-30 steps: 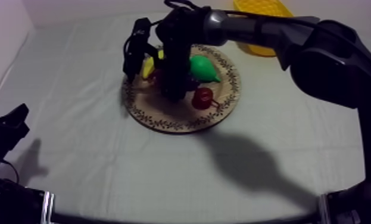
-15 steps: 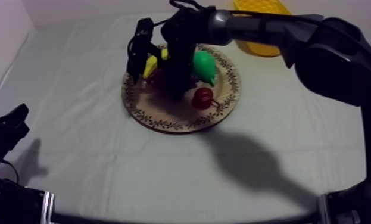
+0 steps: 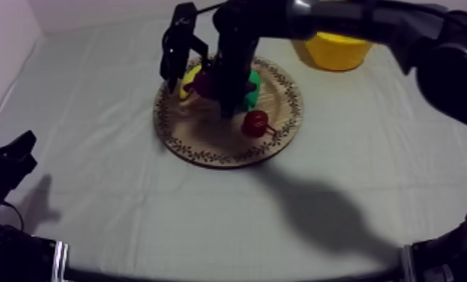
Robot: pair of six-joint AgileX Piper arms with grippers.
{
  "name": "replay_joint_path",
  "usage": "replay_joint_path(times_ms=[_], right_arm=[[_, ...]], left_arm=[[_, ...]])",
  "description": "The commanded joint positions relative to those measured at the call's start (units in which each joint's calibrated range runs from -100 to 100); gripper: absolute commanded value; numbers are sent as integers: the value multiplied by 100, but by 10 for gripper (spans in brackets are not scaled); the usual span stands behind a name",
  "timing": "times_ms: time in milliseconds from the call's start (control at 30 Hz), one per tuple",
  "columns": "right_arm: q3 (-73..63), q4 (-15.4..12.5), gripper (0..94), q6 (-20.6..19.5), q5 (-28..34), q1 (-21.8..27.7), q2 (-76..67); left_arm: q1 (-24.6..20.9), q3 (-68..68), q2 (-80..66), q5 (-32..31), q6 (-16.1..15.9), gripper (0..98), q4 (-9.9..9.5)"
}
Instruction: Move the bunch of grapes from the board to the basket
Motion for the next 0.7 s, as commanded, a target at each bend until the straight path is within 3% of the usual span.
replay_joint_path(times_ms=[0,300,667], right_arm=[[303,6,313,41,-10,-7,-548],[1696,71,320,81,-46,-117,-2427],[3109,256,296,-337,-176,-65,-4205]], left_arm=[[-1,-1,0,2,0,0,1],[-1,-1,0,2,0,0,1],[-1,-1,0,2,0,0,1]])
